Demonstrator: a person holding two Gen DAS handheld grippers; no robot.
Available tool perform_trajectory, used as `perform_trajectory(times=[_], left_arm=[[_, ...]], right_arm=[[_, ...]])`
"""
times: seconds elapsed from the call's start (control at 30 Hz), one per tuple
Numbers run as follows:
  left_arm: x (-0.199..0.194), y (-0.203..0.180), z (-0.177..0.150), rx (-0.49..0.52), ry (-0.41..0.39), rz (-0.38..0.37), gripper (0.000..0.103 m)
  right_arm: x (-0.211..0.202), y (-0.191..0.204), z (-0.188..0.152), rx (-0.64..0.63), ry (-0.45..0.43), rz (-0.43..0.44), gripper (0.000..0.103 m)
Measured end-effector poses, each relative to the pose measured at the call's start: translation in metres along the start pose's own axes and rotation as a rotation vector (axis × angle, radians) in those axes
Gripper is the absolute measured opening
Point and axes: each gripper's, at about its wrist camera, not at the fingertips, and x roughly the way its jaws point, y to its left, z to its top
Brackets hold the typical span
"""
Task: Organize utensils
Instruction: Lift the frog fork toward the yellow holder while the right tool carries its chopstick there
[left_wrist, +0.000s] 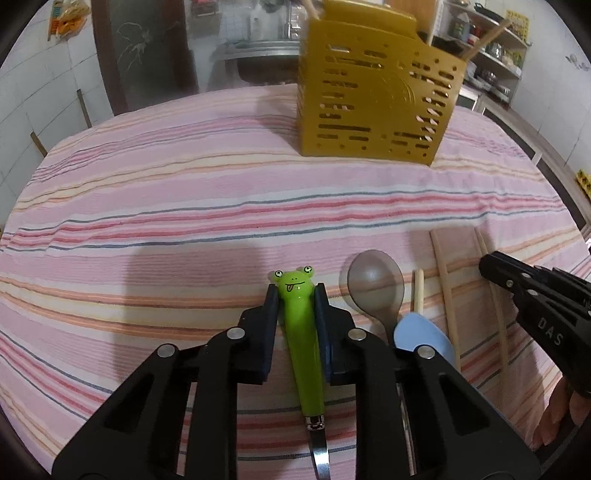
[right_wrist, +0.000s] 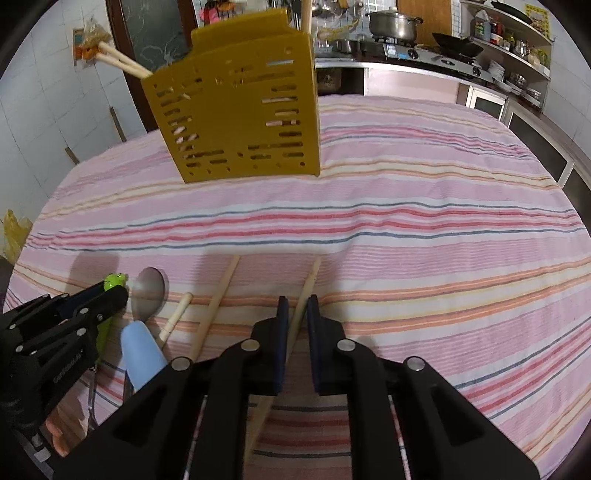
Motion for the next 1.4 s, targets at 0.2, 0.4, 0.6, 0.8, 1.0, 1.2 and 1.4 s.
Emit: perform_trajectory(times=[0.2, 0.4, 0.6, 0.8, 1.0, 1.2, 1.4], left_arm=[[-0.022, 0.008, 0.002, -0.030, -0.091, 0.004, 0.018], [-0.059, 0.013, 0.008, -0.037, -0.204, 0.035, 0.018], [-0.096, 0.018, 0.007, -0.036, -0.324, 0.075, 0.018], [-0.121, 0.029, -0.003, -0.050, -0.423, 0.119, 0.018], [-0.134, 0.041, -0.007, -0.077, -0.458, 0.121, 0.018], [-0.128, 0.047, -0.005, -0.086, -0.441, 0.126, 0.019], [-0.096, 0.057, 0.013, -0.115, -0.355, 0.102, 0.018]], right_arm=[[-0.023, -0.005, 0.003, 0.033, -0.104, 0.025, 0.007], [-0.053, -0.010, 0.006, 0.036, -0.233, 0.052, 0.007], [-0.083, -0.010, 0.007, 0.035, -0.376, 0.052, 0.006], [-0.113, -0.006, 0.002, 0.015, -0.525, 0.038, 0.006], [-0.127, 0.001, 0.000, -0.014, -0.578, 0.029, 0.006], [-0.090, -0.002, 0.012, -0.034, -0.424, 0.007, 0.008], [-0.036, -0.009, 0.018, -0.009, -0.255, -0.027, 0.050]])
